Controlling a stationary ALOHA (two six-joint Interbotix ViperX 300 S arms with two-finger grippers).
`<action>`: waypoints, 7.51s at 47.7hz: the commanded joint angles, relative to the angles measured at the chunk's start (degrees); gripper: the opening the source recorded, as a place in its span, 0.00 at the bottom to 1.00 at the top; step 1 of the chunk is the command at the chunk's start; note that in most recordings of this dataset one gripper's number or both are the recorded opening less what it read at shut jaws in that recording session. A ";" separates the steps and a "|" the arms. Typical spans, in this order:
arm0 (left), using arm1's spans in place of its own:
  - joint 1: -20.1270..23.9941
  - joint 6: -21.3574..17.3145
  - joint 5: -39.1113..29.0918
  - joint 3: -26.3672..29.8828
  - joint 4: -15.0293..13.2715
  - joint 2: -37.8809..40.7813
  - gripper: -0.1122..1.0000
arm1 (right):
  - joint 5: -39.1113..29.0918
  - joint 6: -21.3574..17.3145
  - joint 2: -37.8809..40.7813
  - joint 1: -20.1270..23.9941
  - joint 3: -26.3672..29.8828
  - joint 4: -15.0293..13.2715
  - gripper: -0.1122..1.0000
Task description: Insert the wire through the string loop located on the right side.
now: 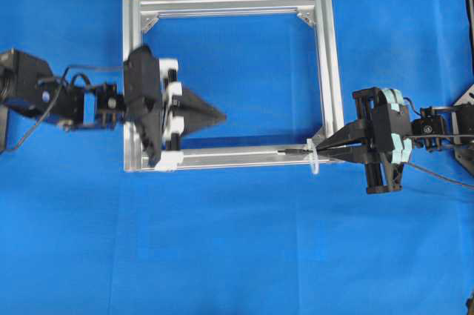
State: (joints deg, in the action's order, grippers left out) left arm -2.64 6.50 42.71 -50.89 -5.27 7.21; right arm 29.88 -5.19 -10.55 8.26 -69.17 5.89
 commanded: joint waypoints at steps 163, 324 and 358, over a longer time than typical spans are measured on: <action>-2.37 0.09 -22.59 29.00 0.53 15.12 0.92 | 0.44 -0.09 -0.26 -0.18 0.97 0.09 0.07; -7.03 0.44 -20.83 -21.36 0.53 -28.48 0.17 | -6.68 -0.09 -2.99 -0.18 2.37 0.35 0.95; -7.03 0.62 -24.08 -22.24 0.44 -29.36 0.70 | -6.77 -0.09 -2.99 -0.26 2.81 0.35 0.95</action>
State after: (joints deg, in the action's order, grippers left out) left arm -9.49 7.21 18.37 -73.74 -4.92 -22.06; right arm 23.03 -5.27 -12.74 7.91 -67.41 6.33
